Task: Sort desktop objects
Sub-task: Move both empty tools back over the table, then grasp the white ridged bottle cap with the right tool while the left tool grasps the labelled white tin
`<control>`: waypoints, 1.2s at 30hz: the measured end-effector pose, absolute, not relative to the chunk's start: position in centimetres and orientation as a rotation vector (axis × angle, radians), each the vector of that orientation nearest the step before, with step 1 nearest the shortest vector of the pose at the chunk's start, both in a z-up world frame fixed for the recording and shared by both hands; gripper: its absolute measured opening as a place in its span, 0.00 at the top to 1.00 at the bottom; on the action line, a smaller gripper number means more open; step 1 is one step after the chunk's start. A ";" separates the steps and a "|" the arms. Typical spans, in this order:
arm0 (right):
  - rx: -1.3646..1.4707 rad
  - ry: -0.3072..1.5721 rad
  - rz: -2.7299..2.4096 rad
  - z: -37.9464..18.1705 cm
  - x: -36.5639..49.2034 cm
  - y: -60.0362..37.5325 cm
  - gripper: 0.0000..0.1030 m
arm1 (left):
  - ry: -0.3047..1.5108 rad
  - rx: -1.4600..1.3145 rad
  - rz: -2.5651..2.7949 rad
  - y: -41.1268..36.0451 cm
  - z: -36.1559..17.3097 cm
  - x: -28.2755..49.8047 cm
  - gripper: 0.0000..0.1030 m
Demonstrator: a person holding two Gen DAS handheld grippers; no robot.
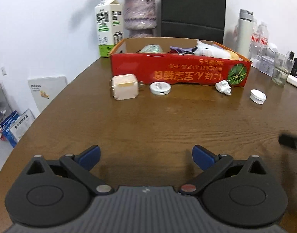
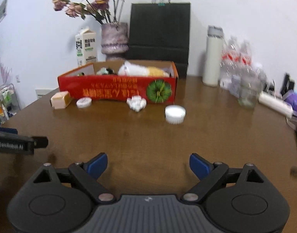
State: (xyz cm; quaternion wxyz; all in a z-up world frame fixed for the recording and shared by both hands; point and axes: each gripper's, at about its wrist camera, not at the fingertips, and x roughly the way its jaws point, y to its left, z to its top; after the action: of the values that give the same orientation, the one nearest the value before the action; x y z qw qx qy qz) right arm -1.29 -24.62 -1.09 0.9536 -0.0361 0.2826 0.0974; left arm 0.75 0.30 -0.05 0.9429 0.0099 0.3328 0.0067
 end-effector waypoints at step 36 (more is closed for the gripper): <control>-0.047 0.649 0.192 -2.9 13.2 -26.9 0.62 | 0.594 -0.011 0.064 -2.9 -0.2 10.2 0.00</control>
State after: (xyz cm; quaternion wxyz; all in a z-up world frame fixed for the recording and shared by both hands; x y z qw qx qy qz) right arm 13.17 -26.93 -2.90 0.9431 -0.0229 0.3181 0.0940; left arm 10.16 -2.86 -0.21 0.9557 -0.0053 0.2927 0.0314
